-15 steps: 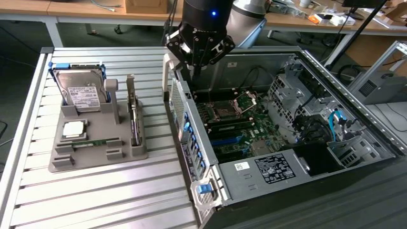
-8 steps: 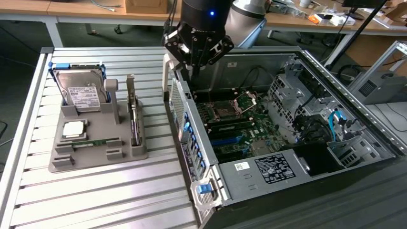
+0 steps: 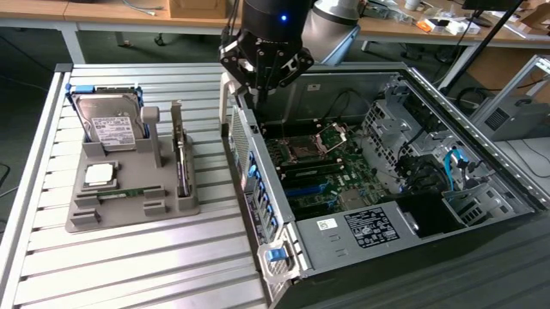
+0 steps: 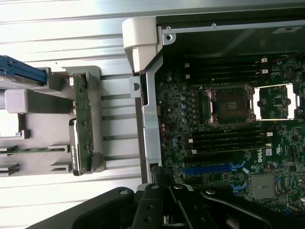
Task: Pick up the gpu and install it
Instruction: 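Reach for the gpu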
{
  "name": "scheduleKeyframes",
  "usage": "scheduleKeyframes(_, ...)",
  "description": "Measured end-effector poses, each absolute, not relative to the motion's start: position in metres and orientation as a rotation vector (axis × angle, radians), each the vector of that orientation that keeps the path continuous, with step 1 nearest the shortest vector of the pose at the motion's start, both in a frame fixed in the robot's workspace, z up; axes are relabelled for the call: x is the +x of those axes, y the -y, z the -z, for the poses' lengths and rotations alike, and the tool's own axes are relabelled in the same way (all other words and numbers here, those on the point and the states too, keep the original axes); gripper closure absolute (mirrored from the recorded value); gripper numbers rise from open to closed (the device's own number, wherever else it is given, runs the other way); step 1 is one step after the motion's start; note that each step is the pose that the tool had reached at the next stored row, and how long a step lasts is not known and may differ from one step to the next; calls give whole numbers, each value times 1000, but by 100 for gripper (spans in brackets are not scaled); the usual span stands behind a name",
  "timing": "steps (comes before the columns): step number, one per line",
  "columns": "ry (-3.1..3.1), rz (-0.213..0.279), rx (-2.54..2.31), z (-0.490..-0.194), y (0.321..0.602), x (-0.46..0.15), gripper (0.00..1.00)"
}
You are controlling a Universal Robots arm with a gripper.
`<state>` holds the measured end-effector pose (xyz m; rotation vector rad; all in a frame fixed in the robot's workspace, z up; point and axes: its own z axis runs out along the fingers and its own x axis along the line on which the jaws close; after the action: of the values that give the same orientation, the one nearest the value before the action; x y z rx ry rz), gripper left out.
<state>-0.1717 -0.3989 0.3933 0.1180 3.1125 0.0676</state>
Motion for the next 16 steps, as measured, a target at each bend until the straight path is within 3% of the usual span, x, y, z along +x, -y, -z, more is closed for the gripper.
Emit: scheduleKeyframes(16,-3112,-68,118,-393,399,-178,89)
